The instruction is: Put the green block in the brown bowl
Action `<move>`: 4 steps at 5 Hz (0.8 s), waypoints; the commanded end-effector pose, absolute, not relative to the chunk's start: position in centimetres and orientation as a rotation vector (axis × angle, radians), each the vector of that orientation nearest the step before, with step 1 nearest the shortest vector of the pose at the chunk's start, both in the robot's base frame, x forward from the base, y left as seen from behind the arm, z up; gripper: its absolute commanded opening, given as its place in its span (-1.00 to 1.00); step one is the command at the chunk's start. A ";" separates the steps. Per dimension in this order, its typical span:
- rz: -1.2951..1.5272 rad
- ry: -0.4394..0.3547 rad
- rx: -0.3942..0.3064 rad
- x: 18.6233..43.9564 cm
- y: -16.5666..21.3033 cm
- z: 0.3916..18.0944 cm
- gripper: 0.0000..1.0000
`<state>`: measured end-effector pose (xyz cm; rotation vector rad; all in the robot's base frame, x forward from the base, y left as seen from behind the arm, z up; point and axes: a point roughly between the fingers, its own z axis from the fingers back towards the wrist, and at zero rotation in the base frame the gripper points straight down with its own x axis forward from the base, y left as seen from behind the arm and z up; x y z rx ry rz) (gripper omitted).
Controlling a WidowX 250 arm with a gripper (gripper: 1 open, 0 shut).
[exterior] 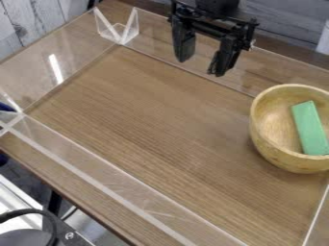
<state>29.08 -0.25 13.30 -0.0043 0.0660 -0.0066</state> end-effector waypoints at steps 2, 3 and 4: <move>-0.108 0.052 -0.013 31.2 -2.5 13.4 1.00; -0.135 0.048 -0.019 32.1 -3.7 13.2 -1.00; -0.175 0.052 -0.025 33.0 -5.6 12.6 -1.00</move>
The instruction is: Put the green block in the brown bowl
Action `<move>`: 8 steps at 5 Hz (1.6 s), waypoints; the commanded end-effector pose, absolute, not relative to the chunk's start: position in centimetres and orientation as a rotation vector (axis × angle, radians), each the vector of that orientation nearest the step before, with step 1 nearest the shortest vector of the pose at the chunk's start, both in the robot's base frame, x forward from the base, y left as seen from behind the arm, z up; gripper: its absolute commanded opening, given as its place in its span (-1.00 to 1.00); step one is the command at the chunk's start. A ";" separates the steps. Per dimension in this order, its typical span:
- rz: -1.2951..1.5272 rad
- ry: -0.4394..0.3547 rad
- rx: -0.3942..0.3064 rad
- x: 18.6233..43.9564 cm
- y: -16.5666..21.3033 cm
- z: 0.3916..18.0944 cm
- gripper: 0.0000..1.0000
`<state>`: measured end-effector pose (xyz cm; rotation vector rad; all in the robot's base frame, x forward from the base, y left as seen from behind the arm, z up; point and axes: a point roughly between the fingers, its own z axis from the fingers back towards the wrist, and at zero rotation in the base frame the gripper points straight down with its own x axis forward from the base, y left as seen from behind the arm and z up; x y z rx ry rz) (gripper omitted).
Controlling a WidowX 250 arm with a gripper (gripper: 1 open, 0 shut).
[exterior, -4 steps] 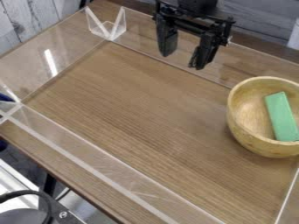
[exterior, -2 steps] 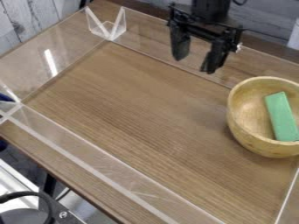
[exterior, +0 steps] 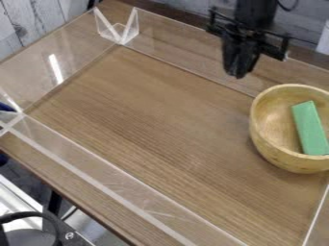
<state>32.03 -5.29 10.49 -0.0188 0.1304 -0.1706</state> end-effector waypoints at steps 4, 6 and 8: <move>-0.314 0.086 -0.040 35.2 -10.8 9.5 -1.00; -0.338 0.105 -0.051 35.4 -11.5 7.8 -1.00; -0.349 0.108 -0.072 35.0 -11.7 7.0 -1.00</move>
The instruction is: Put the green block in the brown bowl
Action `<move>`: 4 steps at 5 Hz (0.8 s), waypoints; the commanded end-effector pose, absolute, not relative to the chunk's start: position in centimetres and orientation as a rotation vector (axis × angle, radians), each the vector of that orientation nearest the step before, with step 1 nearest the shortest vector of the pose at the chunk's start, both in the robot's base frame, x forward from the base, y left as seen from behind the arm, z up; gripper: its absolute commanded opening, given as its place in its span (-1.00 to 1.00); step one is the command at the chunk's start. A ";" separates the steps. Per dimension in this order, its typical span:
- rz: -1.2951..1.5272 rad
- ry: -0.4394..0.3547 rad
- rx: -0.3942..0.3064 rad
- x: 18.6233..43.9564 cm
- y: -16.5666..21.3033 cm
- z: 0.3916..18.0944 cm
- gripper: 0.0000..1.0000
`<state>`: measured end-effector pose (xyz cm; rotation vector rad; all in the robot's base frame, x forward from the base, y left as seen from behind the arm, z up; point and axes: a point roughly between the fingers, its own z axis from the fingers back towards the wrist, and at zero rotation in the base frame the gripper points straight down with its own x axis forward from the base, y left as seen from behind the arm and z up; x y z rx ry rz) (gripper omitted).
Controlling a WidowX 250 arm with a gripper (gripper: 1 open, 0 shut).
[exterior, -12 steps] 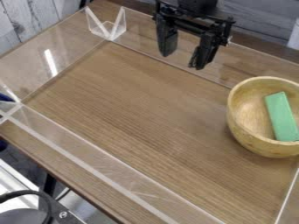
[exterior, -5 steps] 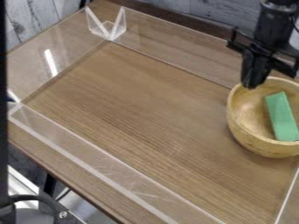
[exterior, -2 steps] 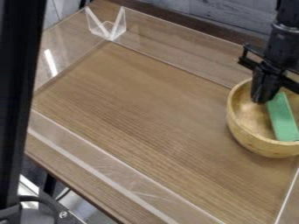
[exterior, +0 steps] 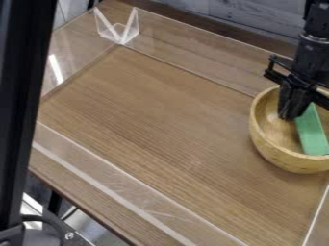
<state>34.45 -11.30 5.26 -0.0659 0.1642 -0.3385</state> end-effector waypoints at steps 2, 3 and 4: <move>-0.354 0.096 -0.096 34.6 -11.8 6.9 -1.00; -0.355 0.081 -0.108 34.4 -11.7 7.6 -1.00; -0.357 0.065 -0.117 34.3 -11.7 8.3 -1.00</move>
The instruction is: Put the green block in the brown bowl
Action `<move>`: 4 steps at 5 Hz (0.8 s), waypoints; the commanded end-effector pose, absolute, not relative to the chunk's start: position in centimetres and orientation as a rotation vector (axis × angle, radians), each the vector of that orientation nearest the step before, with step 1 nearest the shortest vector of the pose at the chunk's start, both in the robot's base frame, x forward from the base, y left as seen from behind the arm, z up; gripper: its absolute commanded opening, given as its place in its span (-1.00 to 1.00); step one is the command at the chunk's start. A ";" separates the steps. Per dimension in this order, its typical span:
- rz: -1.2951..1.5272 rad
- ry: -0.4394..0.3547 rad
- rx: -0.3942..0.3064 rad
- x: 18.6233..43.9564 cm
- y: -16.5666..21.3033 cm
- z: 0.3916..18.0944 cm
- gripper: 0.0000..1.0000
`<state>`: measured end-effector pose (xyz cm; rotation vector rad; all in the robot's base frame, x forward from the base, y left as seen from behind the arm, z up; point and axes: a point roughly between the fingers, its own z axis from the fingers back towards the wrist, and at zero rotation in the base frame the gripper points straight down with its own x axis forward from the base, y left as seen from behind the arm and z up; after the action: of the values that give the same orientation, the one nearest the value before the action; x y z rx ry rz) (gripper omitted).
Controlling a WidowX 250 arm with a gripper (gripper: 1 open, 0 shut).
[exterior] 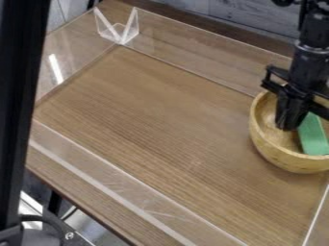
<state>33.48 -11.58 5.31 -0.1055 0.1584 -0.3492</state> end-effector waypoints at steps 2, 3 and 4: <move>-0.360 0.044 -0.129 34.1 -11.6 9.0 -1.00; -0.362 0.046 -0.129 34.2 -11.6 8.7 -1.00; -0.363 0.048 -0.129 34.2 -11.5 8.4 -1.00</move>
<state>33.49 -11.51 5.78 -0.1194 0.1313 -0.3630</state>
